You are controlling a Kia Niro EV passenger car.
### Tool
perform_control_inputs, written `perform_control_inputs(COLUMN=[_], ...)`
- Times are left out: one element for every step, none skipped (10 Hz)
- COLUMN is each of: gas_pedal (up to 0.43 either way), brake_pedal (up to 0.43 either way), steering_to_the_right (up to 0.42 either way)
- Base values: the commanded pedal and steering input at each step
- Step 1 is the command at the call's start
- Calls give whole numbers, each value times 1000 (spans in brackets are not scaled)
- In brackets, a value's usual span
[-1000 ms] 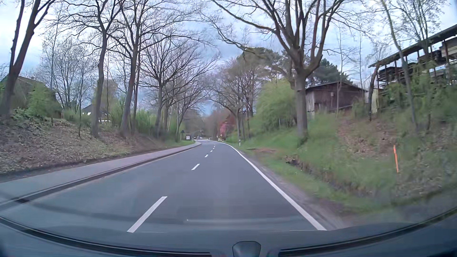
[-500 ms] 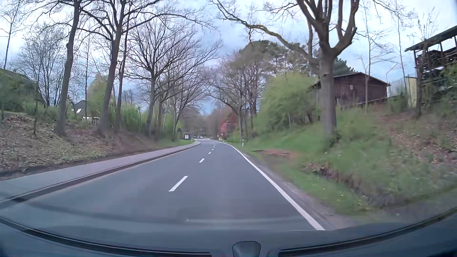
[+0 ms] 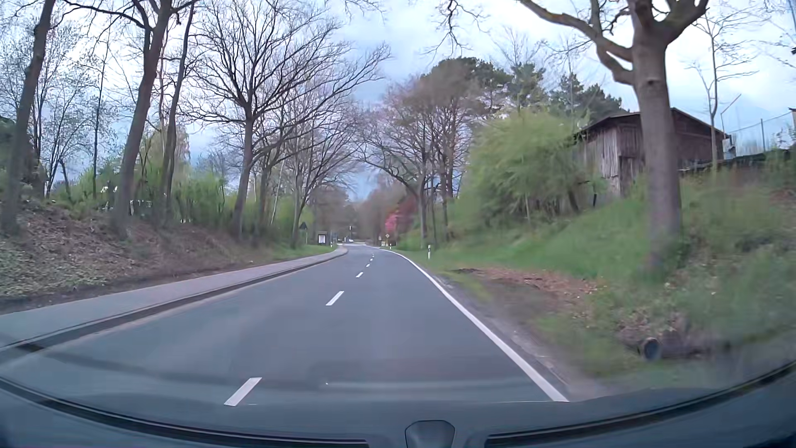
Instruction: Follow the waypoints while adhering to traffic rules and regulations
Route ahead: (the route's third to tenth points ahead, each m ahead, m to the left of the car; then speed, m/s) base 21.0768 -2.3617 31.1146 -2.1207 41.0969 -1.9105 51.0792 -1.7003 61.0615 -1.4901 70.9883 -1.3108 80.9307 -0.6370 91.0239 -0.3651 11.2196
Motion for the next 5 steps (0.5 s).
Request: perform_control_inputs(gas_pedal=[98, 98, 98, 98, 87], brake_pedal=[0, 0, 0, 0, 0], steering_to_the_right=[-4, -4, -4, -3, -3])
